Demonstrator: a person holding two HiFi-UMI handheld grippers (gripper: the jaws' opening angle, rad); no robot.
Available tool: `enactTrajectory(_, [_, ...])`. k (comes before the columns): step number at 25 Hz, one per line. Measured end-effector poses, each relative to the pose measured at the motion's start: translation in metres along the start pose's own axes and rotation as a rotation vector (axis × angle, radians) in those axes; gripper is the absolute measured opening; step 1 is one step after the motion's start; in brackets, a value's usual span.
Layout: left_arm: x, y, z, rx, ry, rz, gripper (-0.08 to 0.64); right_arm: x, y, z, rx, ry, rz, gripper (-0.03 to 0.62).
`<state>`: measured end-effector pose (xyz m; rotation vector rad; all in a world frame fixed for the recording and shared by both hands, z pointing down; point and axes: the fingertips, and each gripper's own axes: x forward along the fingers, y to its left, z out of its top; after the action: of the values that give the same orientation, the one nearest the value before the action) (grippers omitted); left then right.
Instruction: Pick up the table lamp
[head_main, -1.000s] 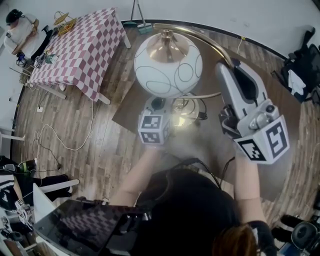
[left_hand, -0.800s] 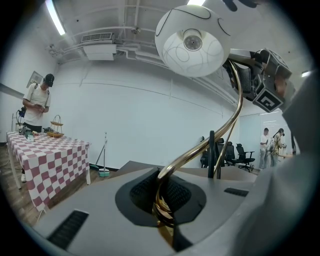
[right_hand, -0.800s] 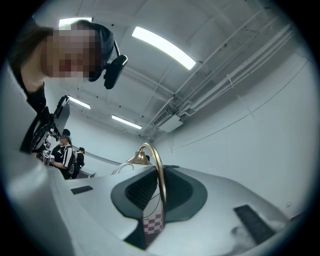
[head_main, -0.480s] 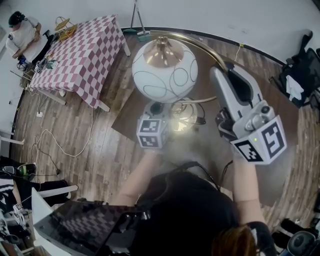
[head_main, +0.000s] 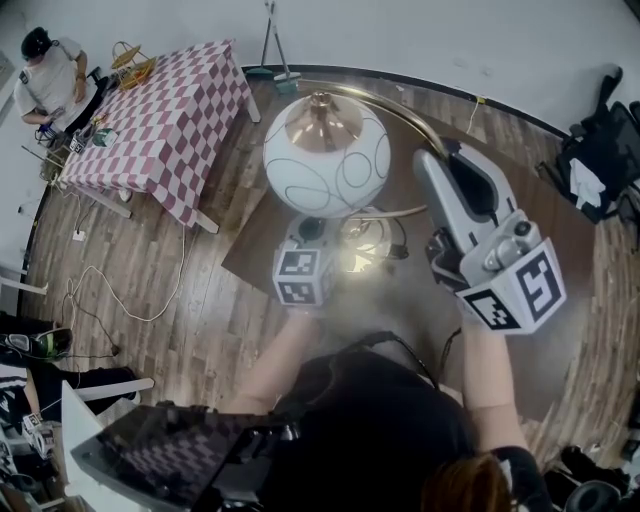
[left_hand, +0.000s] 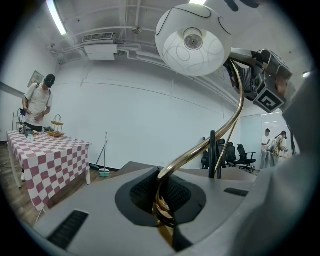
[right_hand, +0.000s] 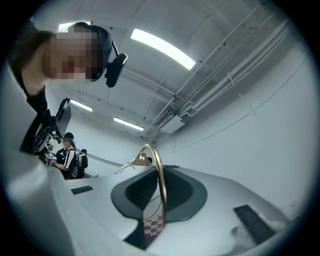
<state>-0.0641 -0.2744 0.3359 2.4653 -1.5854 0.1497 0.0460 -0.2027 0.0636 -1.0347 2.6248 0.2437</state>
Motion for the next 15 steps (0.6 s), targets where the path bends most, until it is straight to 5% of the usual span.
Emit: enactTrajectory(15, [-0.008,0.000,-0.017,-0.012,0.025,0.003,0.000,-0.006,0.008,-0.012,0.021,0.012,0.010,0.043])
